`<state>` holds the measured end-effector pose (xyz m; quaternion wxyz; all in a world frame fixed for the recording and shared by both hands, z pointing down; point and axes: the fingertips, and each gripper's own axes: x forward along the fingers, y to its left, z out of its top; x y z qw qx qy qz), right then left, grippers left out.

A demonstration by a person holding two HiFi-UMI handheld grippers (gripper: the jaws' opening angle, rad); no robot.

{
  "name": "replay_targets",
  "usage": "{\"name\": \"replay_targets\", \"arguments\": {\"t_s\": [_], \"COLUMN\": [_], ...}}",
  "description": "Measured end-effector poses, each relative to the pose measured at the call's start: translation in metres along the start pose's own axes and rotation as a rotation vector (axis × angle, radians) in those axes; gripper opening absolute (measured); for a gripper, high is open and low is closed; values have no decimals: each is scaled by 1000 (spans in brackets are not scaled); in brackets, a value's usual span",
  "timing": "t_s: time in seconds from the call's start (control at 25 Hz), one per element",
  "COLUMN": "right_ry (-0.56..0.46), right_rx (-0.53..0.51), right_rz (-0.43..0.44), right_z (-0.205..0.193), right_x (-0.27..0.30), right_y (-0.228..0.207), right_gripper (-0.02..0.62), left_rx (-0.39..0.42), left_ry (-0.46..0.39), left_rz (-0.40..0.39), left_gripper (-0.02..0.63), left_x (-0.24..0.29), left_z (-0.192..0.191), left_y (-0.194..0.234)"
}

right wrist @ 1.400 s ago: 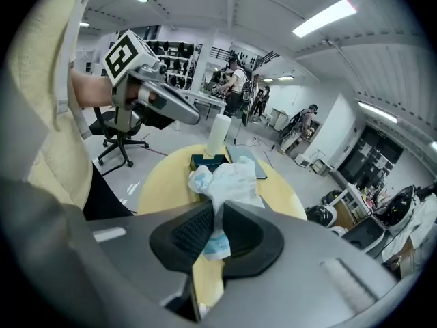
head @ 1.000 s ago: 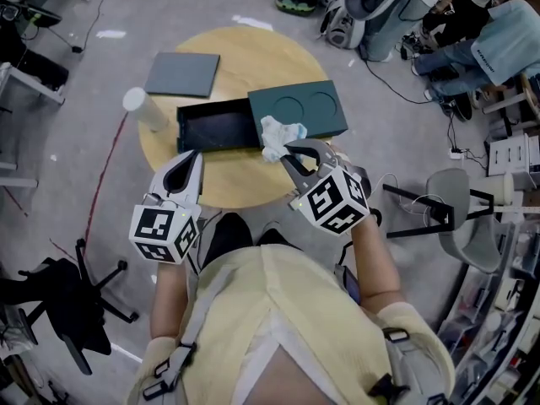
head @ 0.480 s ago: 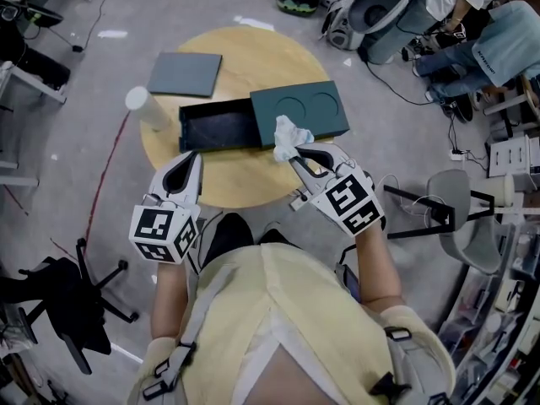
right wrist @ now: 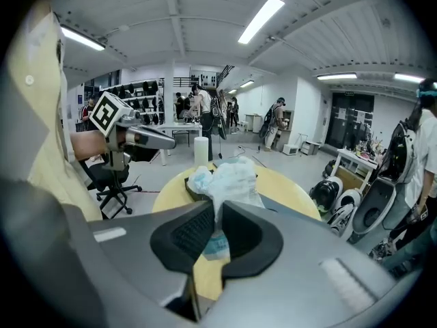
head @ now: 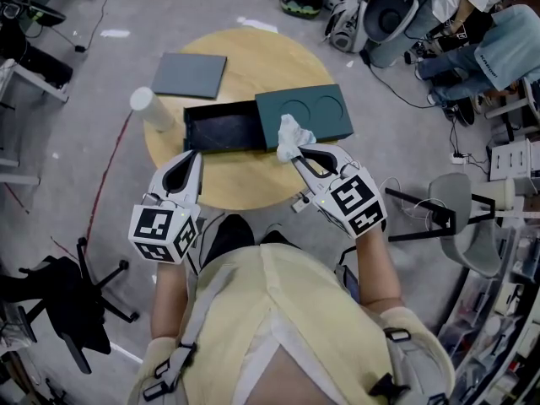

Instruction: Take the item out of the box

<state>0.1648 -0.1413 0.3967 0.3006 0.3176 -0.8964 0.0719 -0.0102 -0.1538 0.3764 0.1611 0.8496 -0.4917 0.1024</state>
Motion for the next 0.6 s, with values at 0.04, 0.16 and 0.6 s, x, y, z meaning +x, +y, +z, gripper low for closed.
{"name": "replay_targets", "arguments": {"t_s": [0.04, 0.16, 0.6], "right_ry": [-1, -6, -23], "right_rx": [0, 1, 24], "right_rz": [-1, -5, -16], "right_z": [1, 2, 5], "right_x": [1, 3, 9], "right_y": [0, 0, -1], "right_gripper": [40, 40, 40], "left_rx": [-1, -3, 12], "left_ry": [0, -3, 8], "left_rz": [-3, -15, -37], "left_gripper": [0, 0, 0], "left_x": [0, 1, 3], "left_z": [0, 2, 4], "left_y": [1, 1, 2]}}
